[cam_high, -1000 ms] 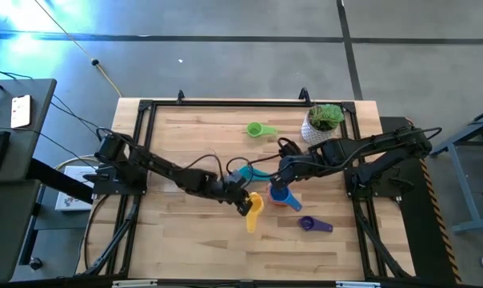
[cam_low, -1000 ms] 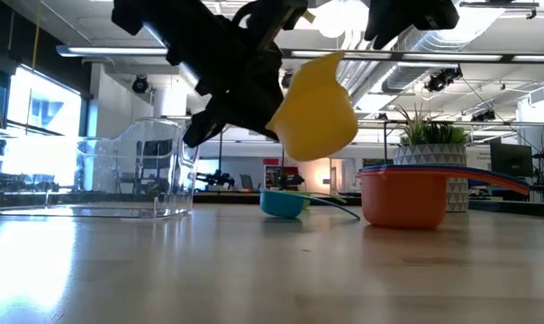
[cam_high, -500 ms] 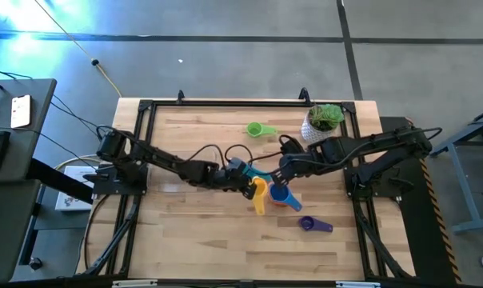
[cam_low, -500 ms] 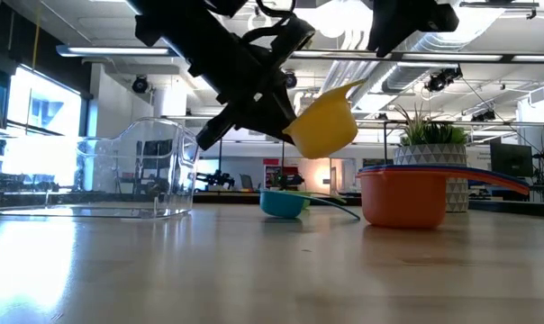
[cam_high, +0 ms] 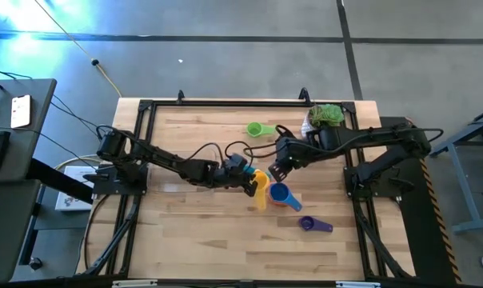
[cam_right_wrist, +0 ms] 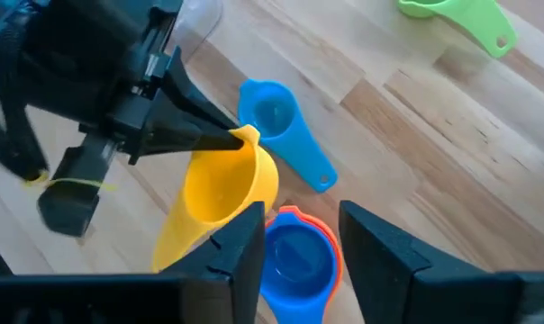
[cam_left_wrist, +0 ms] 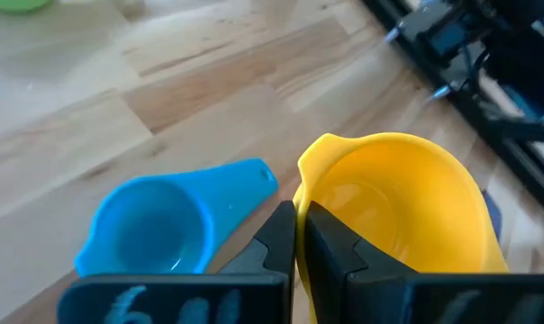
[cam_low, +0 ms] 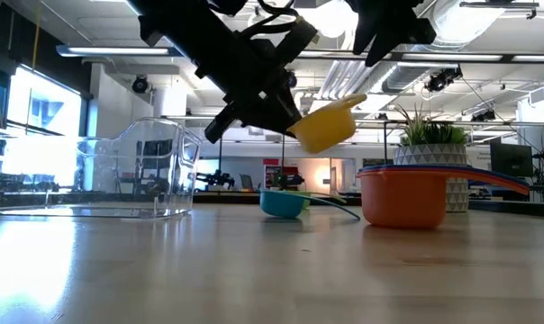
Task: Nest measuring cups in basket
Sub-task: Stack the yellow measuring cup into the blue stacked measuring cups
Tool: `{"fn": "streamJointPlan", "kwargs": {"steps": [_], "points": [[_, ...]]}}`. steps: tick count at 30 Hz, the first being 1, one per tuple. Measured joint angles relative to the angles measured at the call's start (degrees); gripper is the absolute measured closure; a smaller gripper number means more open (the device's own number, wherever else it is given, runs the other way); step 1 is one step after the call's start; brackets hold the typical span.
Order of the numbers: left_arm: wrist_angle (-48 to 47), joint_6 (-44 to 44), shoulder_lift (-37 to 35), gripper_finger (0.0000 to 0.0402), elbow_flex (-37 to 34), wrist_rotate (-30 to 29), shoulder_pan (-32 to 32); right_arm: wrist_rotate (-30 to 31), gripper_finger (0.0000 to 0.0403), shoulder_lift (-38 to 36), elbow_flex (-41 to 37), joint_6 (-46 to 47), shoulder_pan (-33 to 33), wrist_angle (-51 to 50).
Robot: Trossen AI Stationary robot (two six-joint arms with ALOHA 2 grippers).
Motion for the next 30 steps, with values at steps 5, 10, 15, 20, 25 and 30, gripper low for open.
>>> {"fn": "streamJointPlan", "kwargs": {"steps": [5,10,15,20,25,30], "points": [[0.59,1.05,0.05,0.0397,1.32,-0.3,0.22,-0.4,0.0252,1.24,0.0,0.88,-1.95,0.05],[-5.02,7.91,0.07,0.0397,7.22,-0.42,1.03,-2.76,0.0254,4.48,0.0,0.89,-2.75,0.16],[-14.9,11.65,0.07,0.0397,12.47,-0.47,2.68,-2.68,0.0261,6.01,0.0,2.22,-2.39,1.26],[-18.15,13.1,0.07,0.0397,13.54,-0.59,4.14,-1.45,0.0269,5.99,0.0,4.03,-2.07,1.8],[-16.8,13.0,0.07,0.0397,13.48,-0.6,4.83,-1.3,0.027,7.16,0.02,4.09,-1.88,2.37],[-13.45,15.98,0.09,0.0397,13.4,-0.61,4.83,-1.01,0.027,8.07,0.04,3.98,-1.83,2.54]]}}
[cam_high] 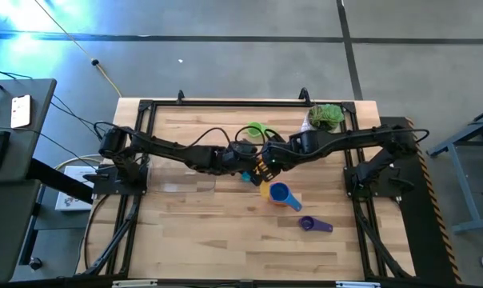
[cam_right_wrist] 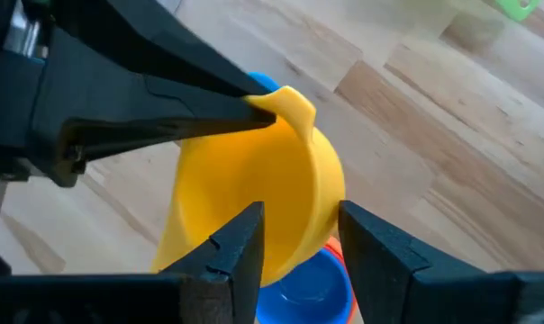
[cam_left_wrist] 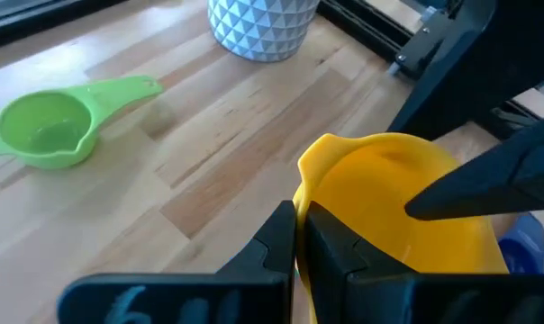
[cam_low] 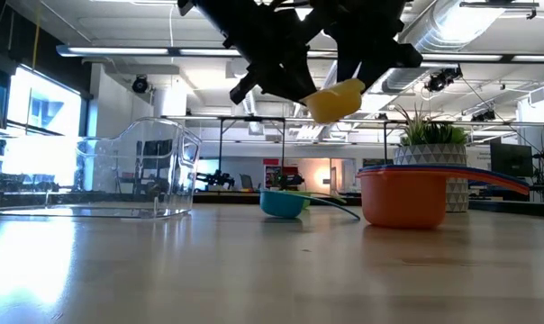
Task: Nest measuring cups in basket
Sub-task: Stack the yellow measuring cup into the blue stacked measuring cups
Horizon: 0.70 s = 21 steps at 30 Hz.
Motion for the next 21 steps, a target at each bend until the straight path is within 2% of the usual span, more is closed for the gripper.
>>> {"fn": "streamJointPlan", "kwargs": {"steps": [4,12,21], "points": [[-0.37,0.02,0.0,0.0397,0.0,-0.03,0.04,2.26,0.0291,-0.18,0.02,1.11,0.0,-0.6],[0.34,0.89,0.0,0.0396,0.0,-0.11,0.02,2.98,0.0392,-0.28,0.02,-0.07,-0.04,-0.64],[0.34,1.06,0.0,0.0393,0.0,-0.06,0.0,3.94,0.0399,-0.28,0.02,-0.09,0.13,-0.61]]}}
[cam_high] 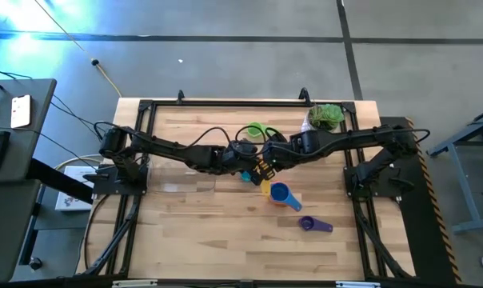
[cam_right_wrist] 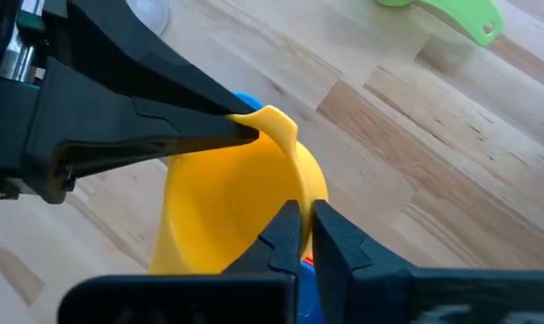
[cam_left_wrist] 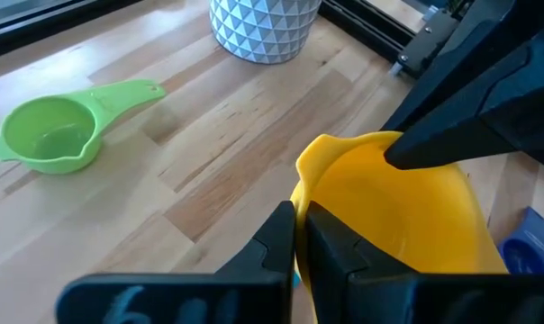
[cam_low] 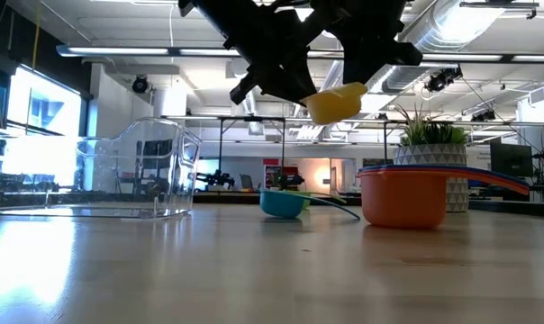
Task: Nest measuring cups in basket
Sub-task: Stack the yellow measuring cup into the blue stacked measuring cups
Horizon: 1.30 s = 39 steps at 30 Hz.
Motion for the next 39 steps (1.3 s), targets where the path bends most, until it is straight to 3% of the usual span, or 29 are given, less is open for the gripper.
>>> {"fn": "streamJointPlan", "kwargs": {"steps": [16,39], "points": [[0.07,1.5,0.0,0.0302,0.02,4.44,0.31,-1.25,0.0403,0.0,0.0,-1.46,-0.02,-1.12],[-3.1,3.51,-0.11,0.027,2.43,9.73,0.26,-4.63,0.0403,0.01,-0.08,-9.05,0.11,-2.23]]}}
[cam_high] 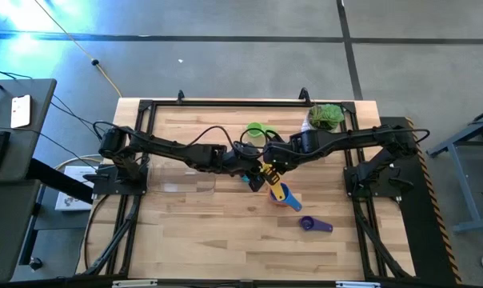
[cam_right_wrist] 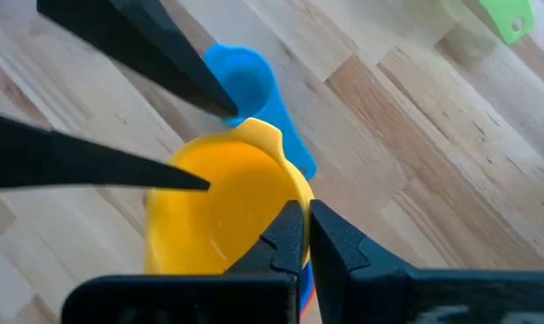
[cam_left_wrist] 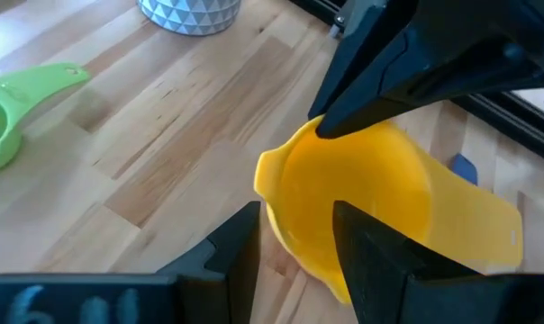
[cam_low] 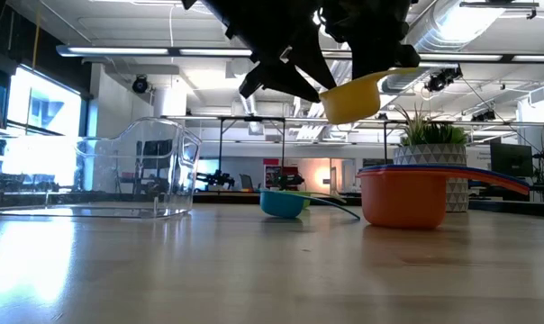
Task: Nest measuring cups in basket
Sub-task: Stack the yellow measuring cup into the blue stacked measuring cups
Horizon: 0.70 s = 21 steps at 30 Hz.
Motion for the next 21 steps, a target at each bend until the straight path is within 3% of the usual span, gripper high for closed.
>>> {"fn": "streamJointPlan", "kwargs": {"steps": [21], "points": [[-3.25,0.97,-1.48,0.027,1.35,2.75,-0.07,1.12,0.0403,-3.19,-0.01,-4.54,1.75,-5.77]]}}
